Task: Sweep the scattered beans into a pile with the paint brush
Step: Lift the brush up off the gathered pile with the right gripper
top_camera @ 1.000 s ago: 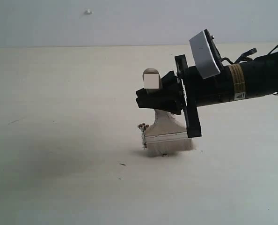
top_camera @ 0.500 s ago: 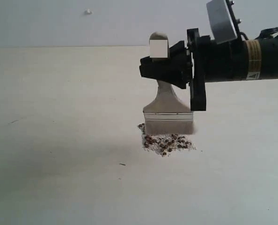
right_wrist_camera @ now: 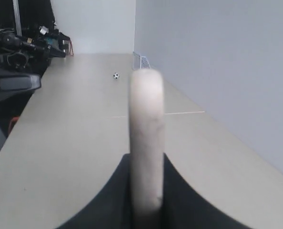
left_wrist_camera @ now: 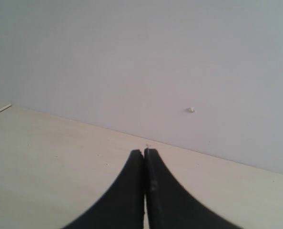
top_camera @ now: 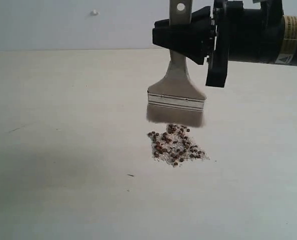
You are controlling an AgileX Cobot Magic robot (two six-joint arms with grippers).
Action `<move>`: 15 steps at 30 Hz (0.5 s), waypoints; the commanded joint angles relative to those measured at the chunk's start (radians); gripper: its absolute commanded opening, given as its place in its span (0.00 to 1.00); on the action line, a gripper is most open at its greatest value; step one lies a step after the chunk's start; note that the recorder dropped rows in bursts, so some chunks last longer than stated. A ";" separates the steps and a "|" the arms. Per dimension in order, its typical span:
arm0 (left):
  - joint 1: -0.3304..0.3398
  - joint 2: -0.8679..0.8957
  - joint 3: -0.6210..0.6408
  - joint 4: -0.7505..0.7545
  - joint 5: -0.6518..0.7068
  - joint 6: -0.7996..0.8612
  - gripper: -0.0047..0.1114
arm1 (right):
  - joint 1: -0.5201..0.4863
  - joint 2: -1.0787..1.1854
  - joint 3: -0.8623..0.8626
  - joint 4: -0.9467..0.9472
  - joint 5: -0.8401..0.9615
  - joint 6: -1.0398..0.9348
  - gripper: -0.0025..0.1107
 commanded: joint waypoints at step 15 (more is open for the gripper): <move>0.003 -0.004 0.003 -0.003 0.002 0.001 0.04 | -0.009 -0.046 0.002 -0.196 -0.011 0.346 0.02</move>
